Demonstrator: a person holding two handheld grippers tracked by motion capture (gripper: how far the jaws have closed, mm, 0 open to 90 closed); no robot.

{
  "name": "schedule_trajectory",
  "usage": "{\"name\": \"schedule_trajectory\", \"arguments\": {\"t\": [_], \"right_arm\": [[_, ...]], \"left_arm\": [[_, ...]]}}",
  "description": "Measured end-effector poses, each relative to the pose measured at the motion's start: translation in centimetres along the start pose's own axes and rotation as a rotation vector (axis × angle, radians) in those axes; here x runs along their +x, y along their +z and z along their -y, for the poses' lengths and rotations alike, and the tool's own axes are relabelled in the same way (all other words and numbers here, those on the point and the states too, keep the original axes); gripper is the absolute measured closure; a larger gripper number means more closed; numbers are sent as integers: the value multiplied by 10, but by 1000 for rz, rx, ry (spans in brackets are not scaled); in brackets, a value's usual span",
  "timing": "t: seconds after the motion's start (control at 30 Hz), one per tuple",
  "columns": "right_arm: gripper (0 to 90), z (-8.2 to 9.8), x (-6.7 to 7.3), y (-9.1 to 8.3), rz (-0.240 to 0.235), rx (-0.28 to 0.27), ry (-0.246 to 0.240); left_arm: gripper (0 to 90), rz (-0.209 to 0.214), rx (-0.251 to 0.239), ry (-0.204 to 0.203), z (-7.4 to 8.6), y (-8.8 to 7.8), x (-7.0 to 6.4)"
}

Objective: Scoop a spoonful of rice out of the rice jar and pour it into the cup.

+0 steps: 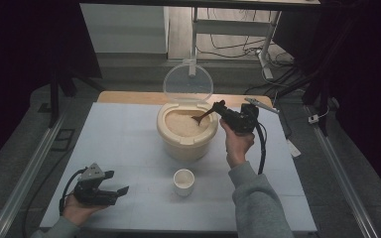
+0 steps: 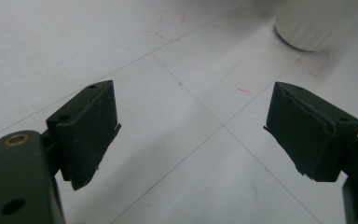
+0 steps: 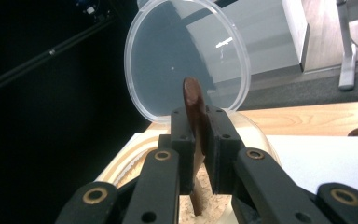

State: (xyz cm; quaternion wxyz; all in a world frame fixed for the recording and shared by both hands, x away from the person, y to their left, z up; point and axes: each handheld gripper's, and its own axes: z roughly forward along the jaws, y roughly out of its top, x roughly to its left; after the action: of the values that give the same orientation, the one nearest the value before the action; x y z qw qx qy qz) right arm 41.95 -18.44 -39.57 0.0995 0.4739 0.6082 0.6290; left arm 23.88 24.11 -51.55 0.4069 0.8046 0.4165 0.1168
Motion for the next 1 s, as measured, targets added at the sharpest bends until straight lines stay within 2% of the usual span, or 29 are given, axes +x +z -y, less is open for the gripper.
{"name": "schedule_trajectory", "arguments": {"t": [0.23, 0.27, 0.67, 0.8, 0.93, 1.0], "right_arm": [[825, 1, -6, -1, -7, -6, 58], [826, 2, -9, -1, -20, -11, 95], [826, 2, -11, -2, -8, -8, 158], [827, 3, -16, -3, -9, -14, 224], [830, 3, -19, -5, -17, -12, 251], [834, 3, -22, -7, -35, -24, 305]], "left_arm": [[163, 1, 2, 4, 0, 0, 0], [163, 1, 2, 4, 0, 0, 0], [164, 4, 1, 7, -1, 0, 0], [165, 5, 0, 9, -1, 0, -1], [165, 6, 1, 7, -1, 0, 0], [166, 5, 2, 3, -1, 1, 1]]}}
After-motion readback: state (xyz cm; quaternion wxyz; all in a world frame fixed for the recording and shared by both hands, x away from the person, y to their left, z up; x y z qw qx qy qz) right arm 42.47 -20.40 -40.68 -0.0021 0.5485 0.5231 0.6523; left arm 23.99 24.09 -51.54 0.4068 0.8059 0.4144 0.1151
